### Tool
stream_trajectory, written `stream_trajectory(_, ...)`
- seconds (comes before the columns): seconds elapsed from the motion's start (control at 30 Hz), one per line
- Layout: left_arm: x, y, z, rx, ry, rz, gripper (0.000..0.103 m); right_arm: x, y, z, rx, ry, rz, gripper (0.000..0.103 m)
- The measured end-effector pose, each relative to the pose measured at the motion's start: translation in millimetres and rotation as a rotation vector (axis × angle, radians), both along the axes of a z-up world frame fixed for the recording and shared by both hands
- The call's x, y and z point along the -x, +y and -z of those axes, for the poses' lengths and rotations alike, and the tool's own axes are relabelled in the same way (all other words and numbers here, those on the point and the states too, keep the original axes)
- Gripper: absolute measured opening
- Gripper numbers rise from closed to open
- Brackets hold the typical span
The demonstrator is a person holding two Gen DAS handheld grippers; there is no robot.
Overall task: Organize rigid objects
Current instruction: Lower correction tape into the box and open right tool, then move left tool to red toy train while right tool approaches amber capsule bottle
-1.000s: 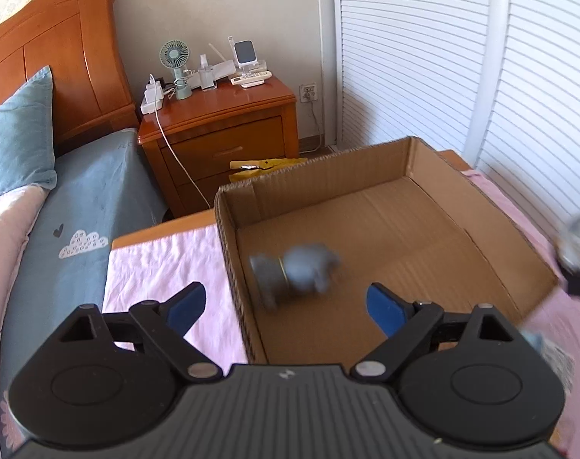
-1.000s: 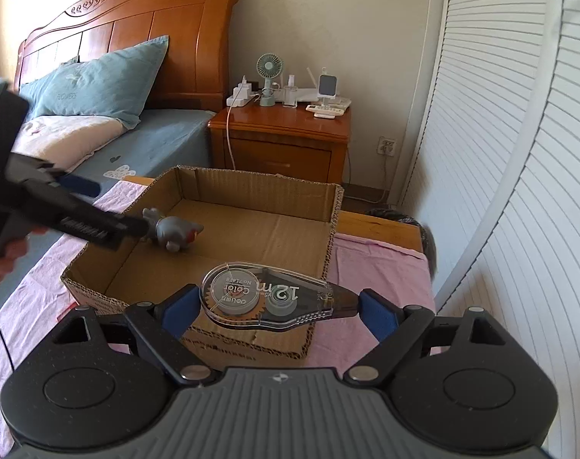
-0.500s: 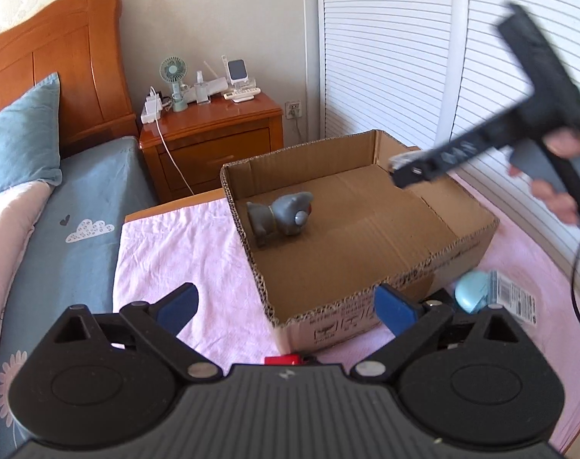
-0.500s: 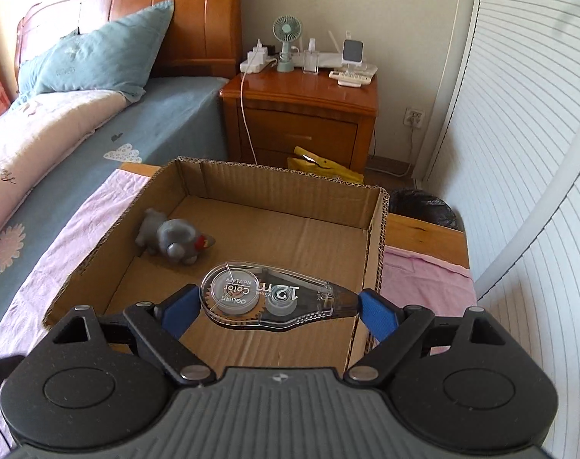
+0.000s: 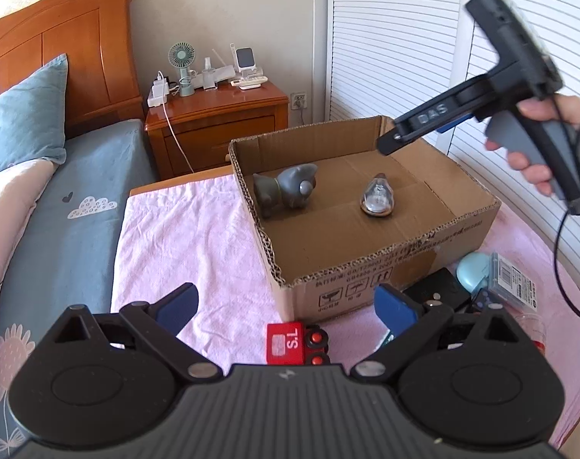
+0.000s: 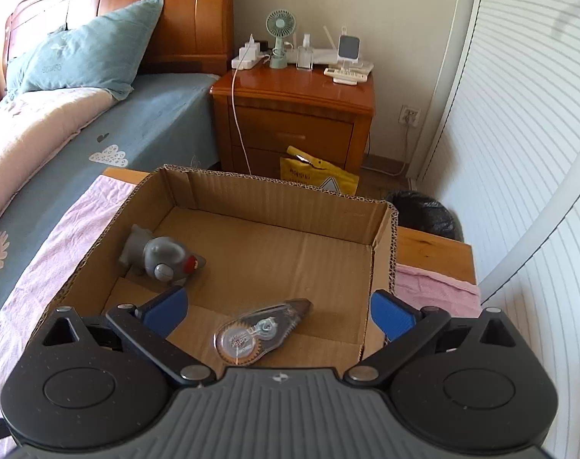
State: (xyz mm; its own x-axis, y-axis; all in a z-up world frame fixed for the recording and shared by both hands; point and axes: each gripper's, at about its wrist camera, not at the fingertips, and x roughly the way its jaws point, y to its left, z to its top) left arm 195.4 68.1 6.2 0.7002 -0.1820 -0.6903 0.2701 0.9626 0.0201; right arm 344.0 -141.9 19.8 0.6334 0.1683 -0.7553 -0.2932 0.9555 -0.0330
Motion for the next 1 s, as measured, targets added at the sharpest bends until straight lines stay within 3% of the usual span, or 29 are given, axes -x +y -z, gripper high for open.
stream_trajectory(0.57,49.0,-9.3,-21.4,-0.054,-0.016,-0.071,0.1,111.3,-27.6,-18.3,-0.067,-0.021,-0.066,0.103)
stream_trajectory(0.87,73.0,-9.5,12.0,0.002,0.019,-0.131,0.1,164.4,-44.2,14.2,-0.142,0.029,-0.053,0.103)
stream_trajectory(1.0,78.6,-8.3,27.0,0.033,0.039,-0.217,0.1,180.0,-46.5,38.6,-0.189,0.077,-0.049,0.103)
